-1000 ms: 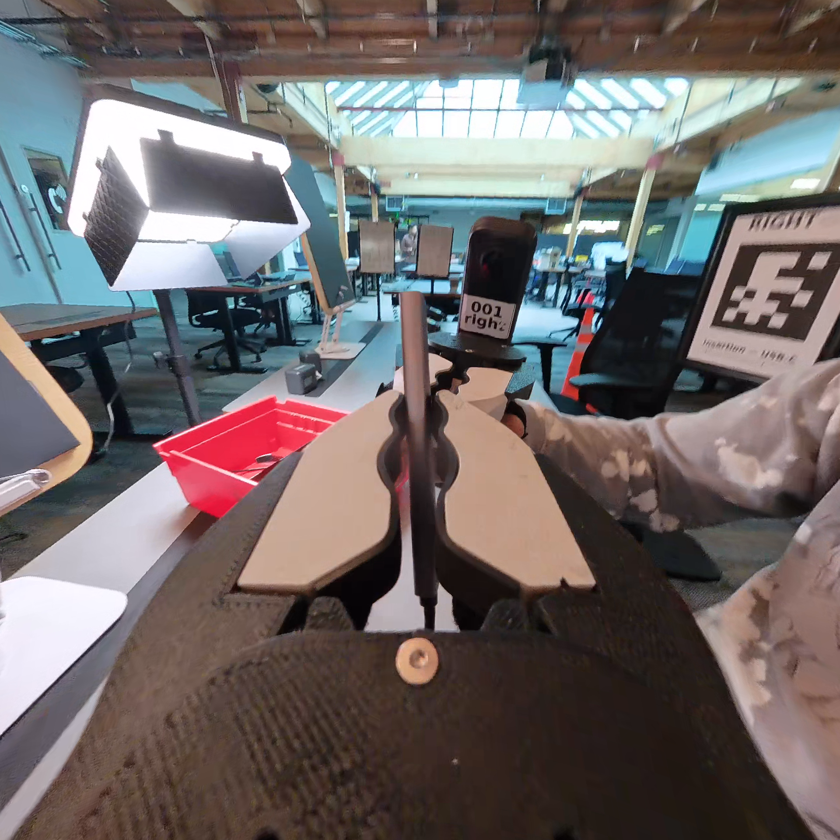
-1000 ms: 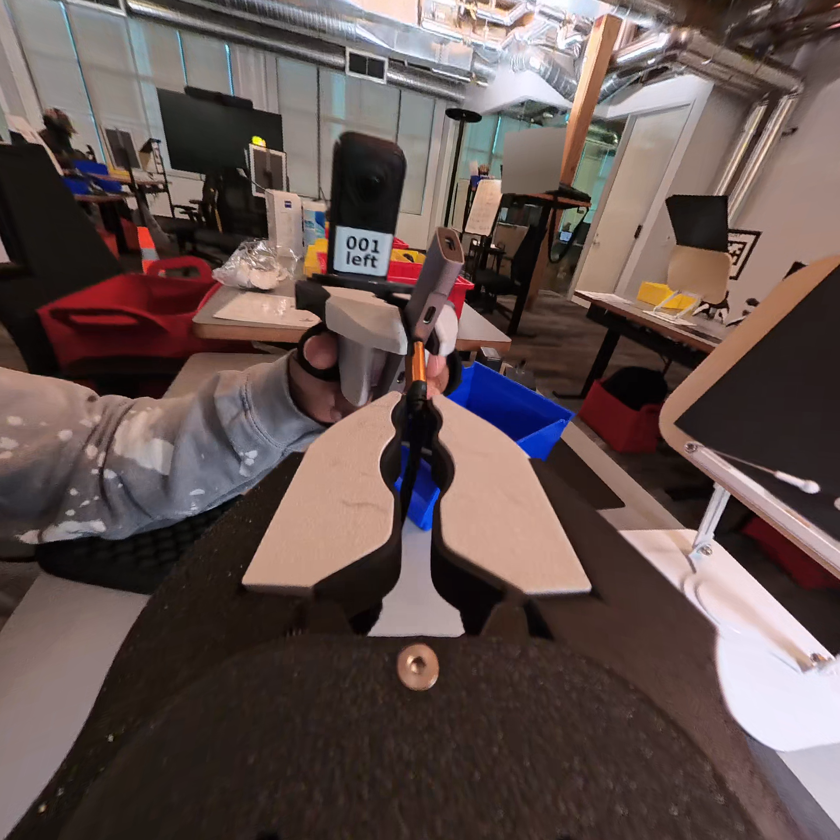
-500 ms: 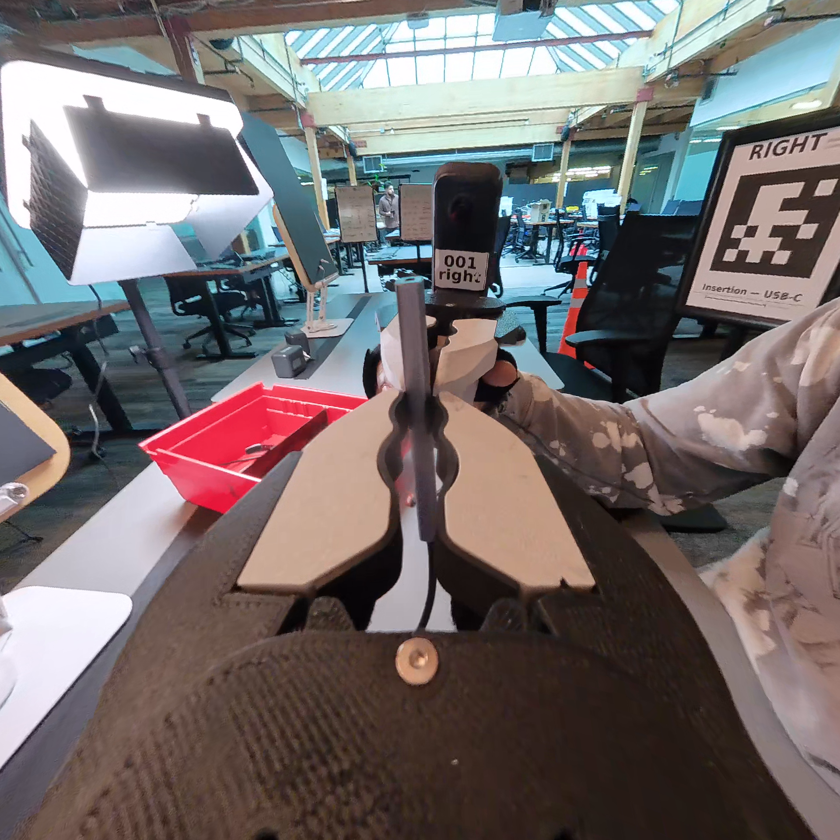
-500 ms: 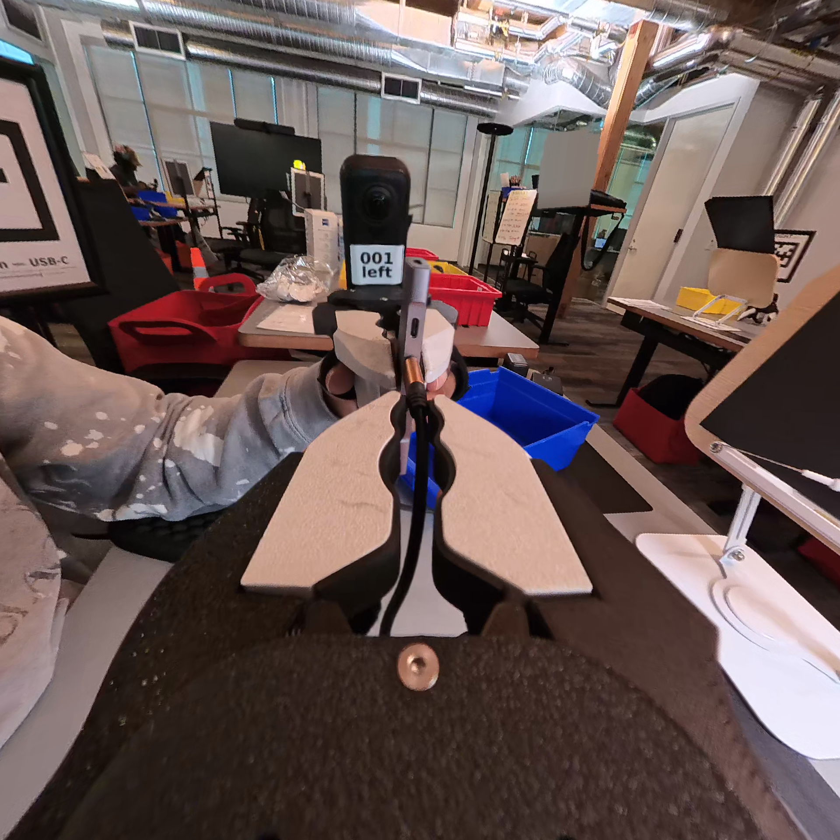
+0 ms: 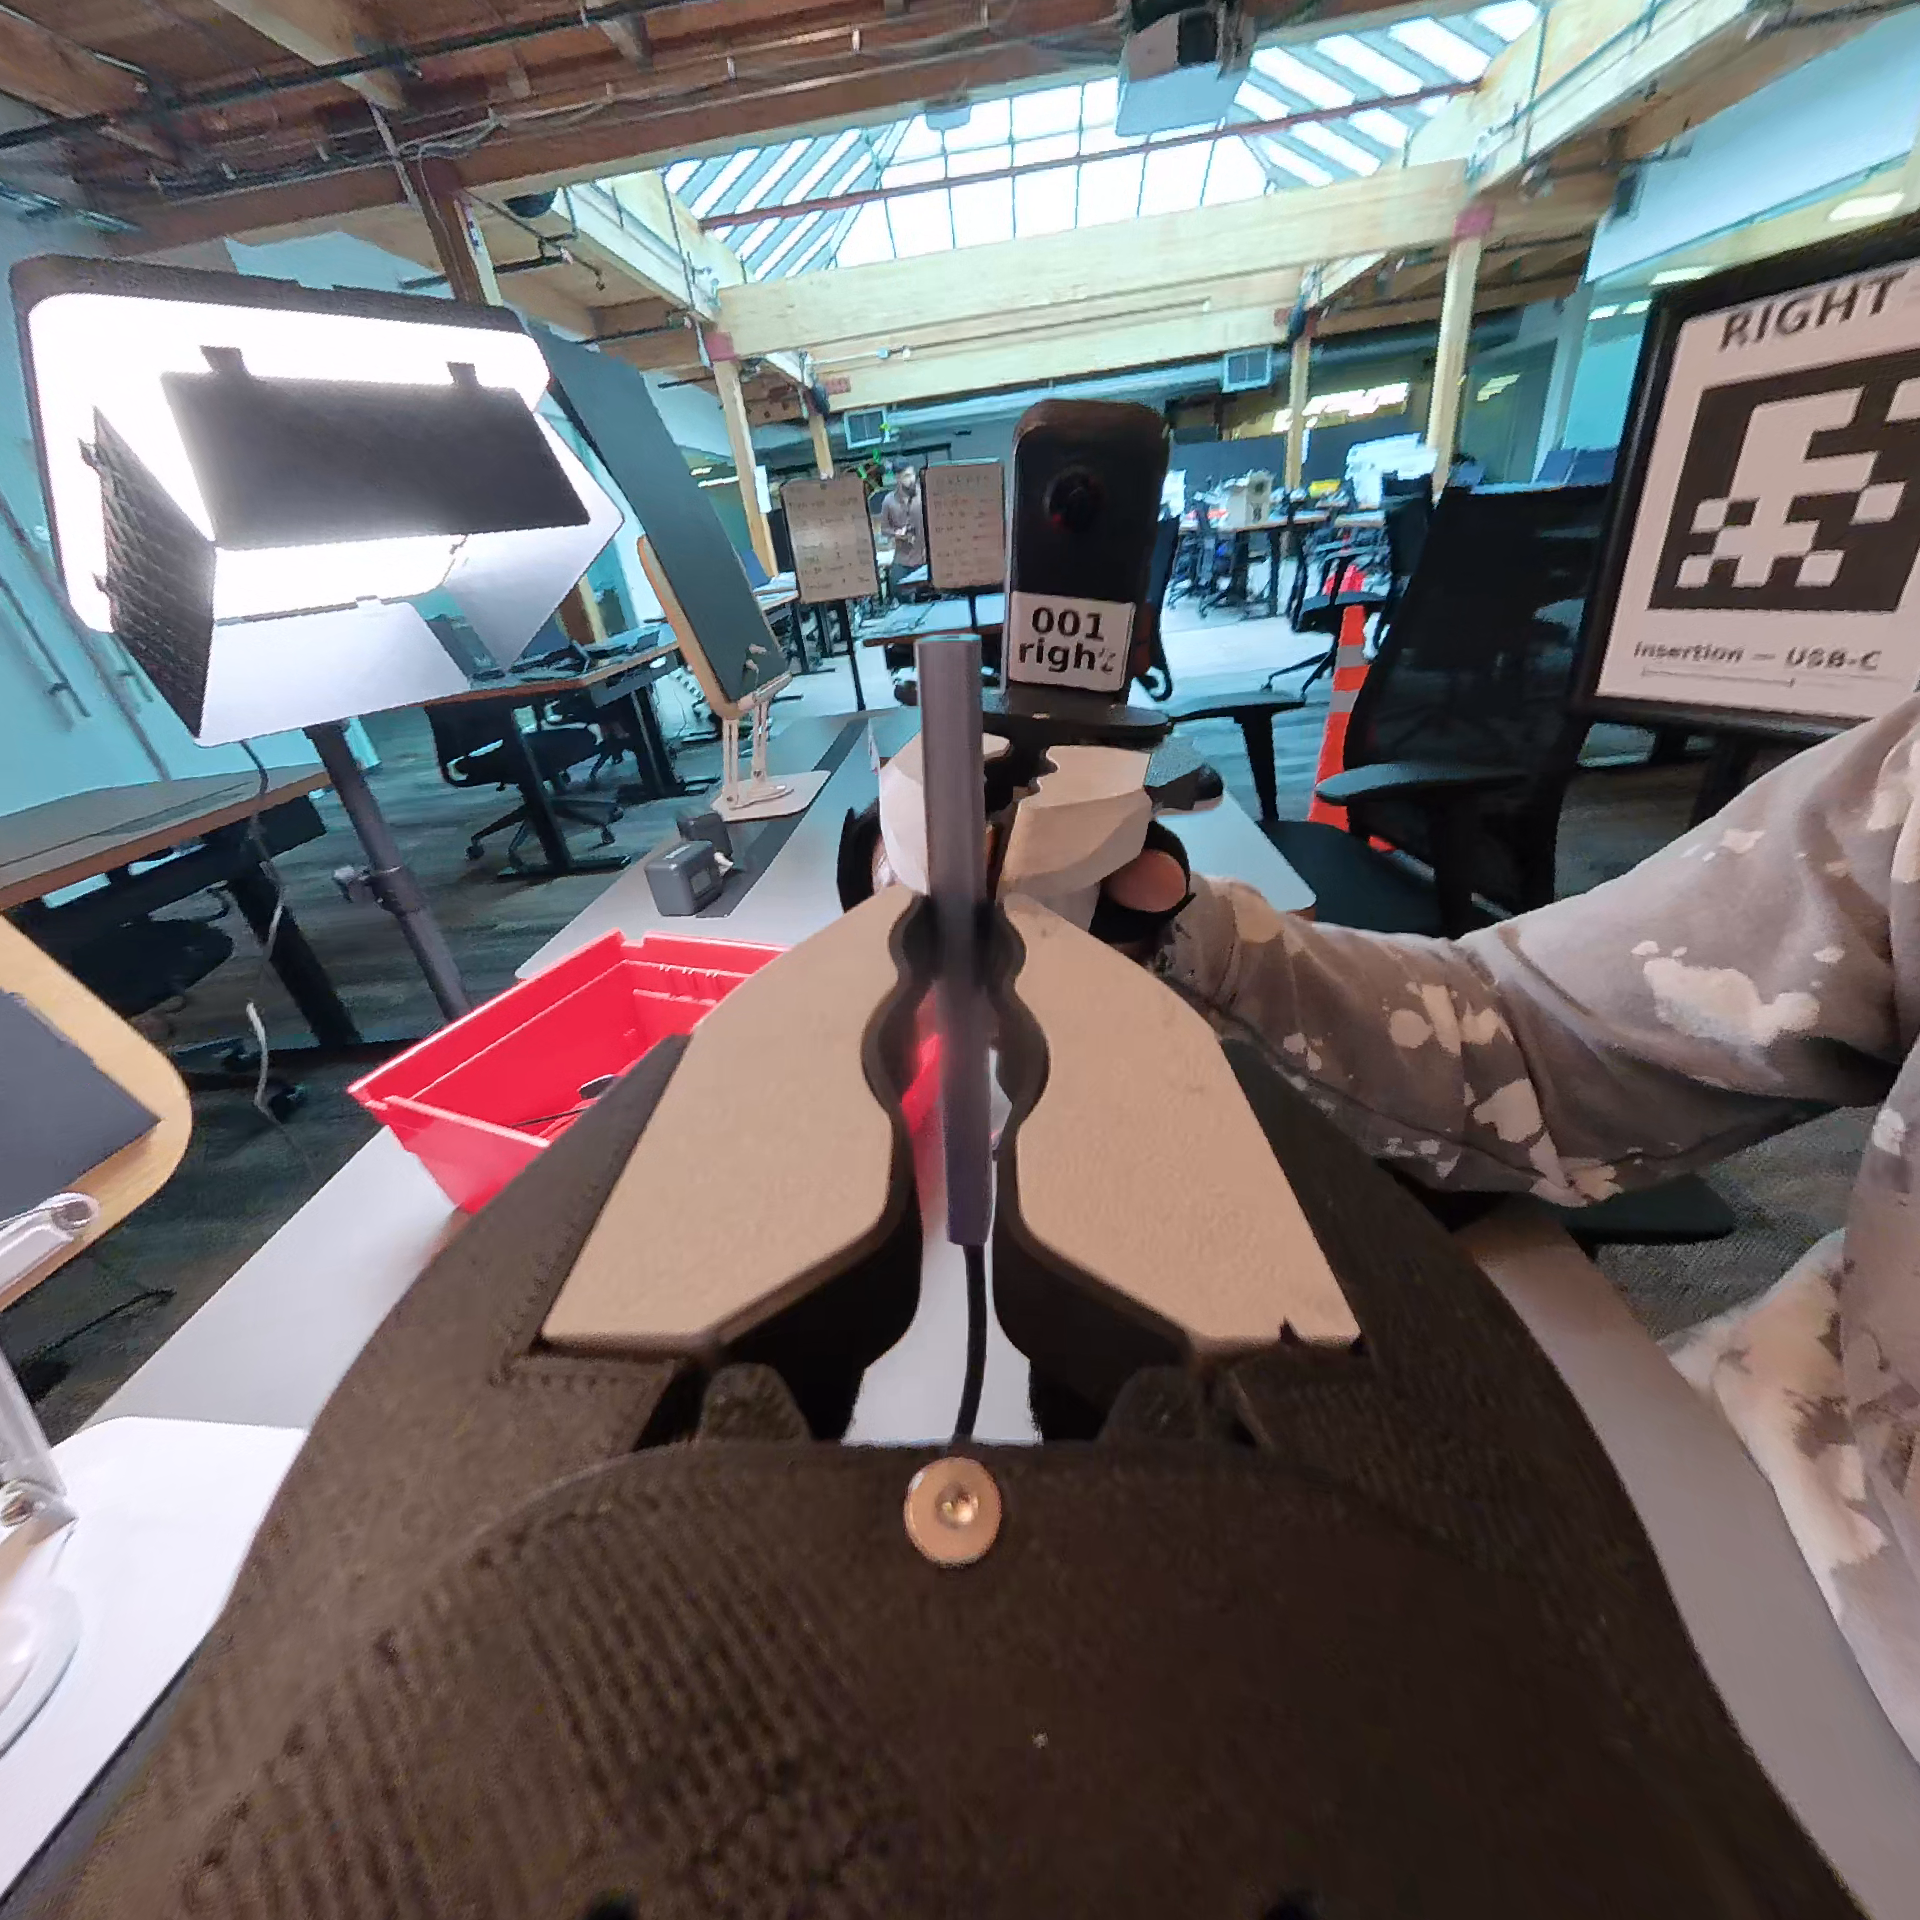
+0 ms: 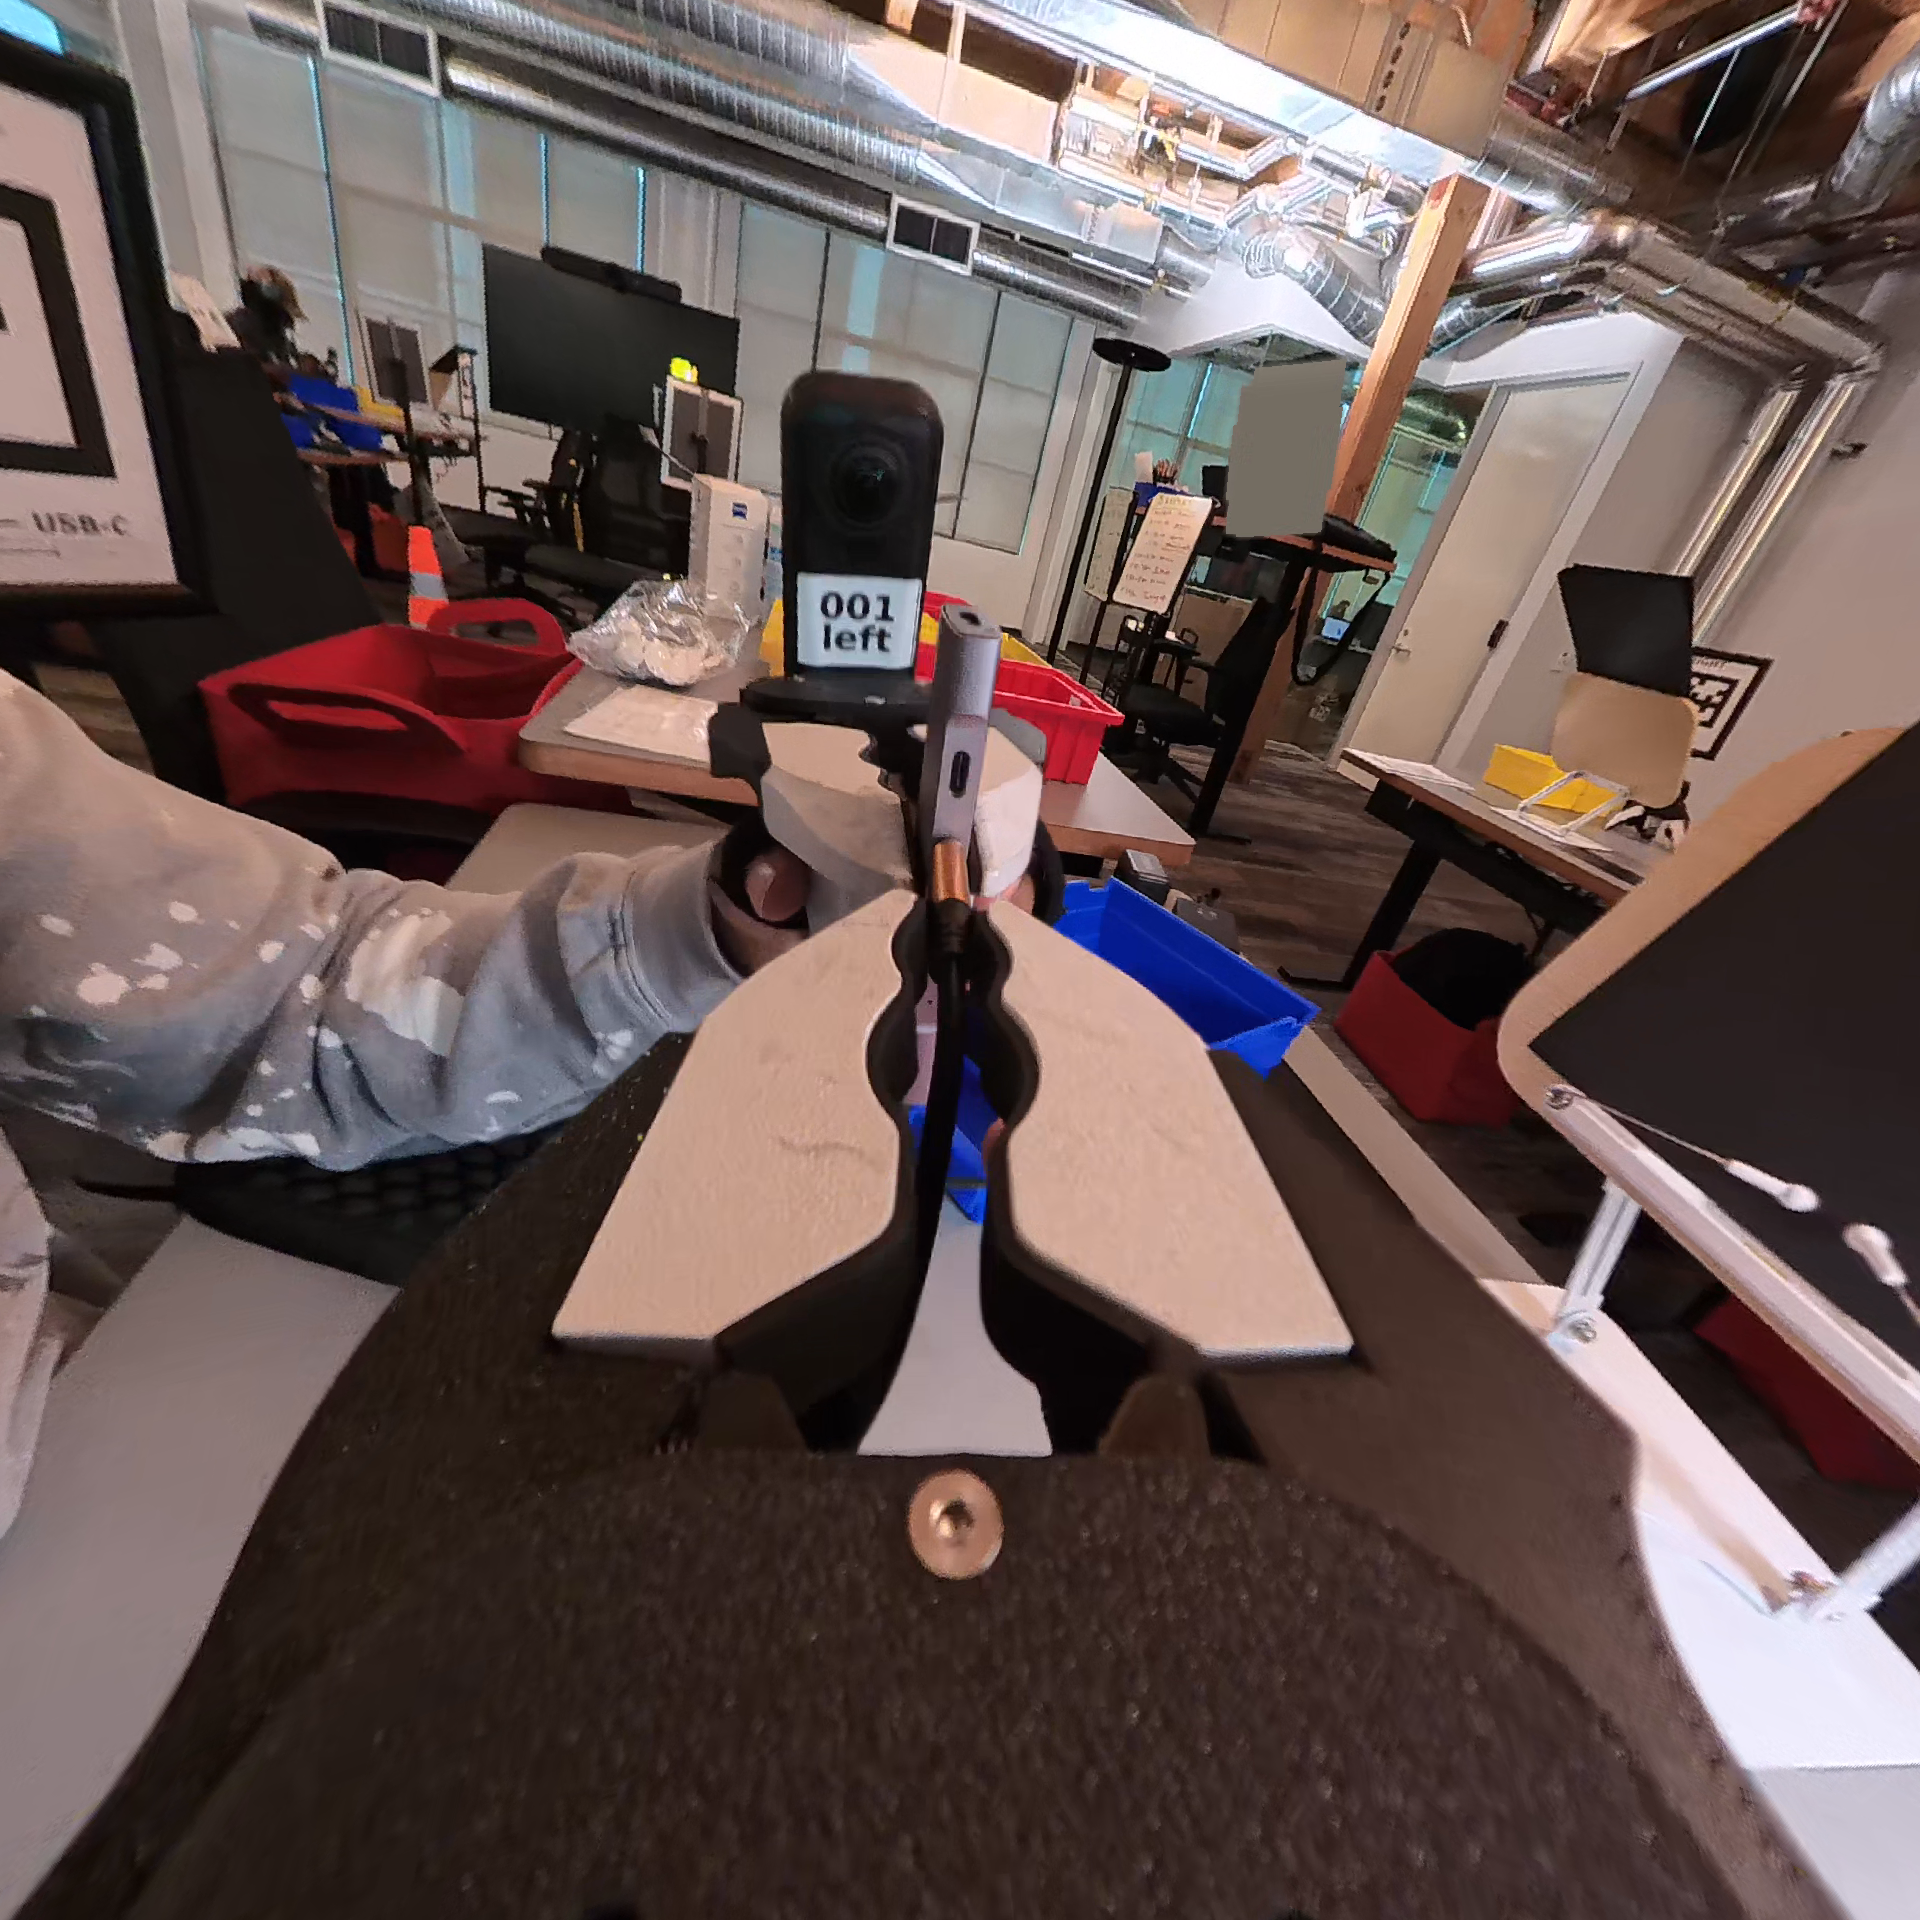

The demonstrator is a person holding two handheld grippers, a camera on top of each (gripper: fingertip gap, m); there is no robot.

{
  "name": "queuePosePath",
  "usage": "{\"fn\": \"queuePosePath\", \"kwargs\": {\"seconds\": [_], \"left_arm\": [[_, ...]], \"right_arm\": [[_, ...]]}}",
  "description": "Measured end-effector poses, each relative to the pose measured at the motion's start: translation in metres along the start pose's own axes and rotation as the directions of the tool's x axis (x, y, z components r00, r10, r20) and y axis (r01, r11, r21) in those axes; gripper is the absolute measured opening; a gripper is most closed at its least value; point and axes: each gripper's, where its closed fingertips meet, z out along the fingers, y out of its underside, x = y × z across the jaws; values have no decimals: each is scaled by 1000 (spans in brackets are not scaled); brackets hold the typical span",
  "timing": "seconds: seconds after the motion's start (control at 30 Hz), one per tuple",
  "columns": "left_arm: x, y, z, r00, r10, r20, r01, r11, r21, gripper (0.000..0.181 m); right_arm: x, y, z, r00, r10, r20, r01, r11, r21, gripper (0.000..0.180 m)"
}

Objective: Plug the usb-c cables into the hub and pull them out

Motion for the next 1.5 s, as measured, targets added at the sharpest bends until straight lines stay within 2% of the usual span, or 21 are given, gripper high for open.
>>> {"fn": "queuePosePath", "kwargs": {"seconds": [0.3,0.33,0.37,0.4,0.43,0.53,0.67,0.87,1.03,1.17,1.23,1.3,1.4,1.5], "left_arm": [[-1,8,1,998,59,14,-58,996,-69,10],[-4,4,-1,998,58,38,-57,998,-40,10],[-14,-12,-15,995,32,89,-37,998,53,10],[-27,-34,-42,992,-16,126,-6,985,173,10],[-33,-48,-69,989,-22,146,-10,976,216,10],[-31,-49,-90,970,103,221,-120,991,65,10],[-39,-37,-83,969,54,242,-53,999,-8,10],[-34,-33,-76,981,32,193,-32,999,-2,11],[-31,-31,-71,983,47,179,-47,999,-9,10],[-32,-26,-69,982,57,178,-52,998,-33,10],[-31,-25,-67,985,52,166,-47,998,-34,10],[-31,-22,-64,986,45,162,-38,998,-44,10],[-33,-15,-60,986,27,166,-14,997,-80,10],[-32,-9,-53,988,22,154,-7,995,-96,10]], "right_arm": [[1,14,-5,999,-28,31,30,998,-57,7],[3,13,-9,999,-23,26,24,999,-47,7],[14,7,-23,1000,-15,-11,15,1000,-6,7],[28,0,-45,998,10,-60,-8,999,32,7],[40,-2,-64,993,0,-116,4,1000,30,7],[61,5,-85,969,-49,-241,37,998,-55,7],[90,23,-81,945,-95,-312,32,979,-201,7],[153,32,-87,918,-201,-341,48,912,-408,7],[197,38,-105,877,-274,-394,62,879,-472,7],[202,62,-122,850,-308,-428,57,860,-506,7],[195,93,-135,854,-320,-410,29,816,-577,8],[187,135,-155,870,-325,-372,-27,720,-693,8],[168,197,-192,905,-332,-265,-79,483,-872,7],[151,240,-228,932,-336,-133,-69,195,-978,7]]}}
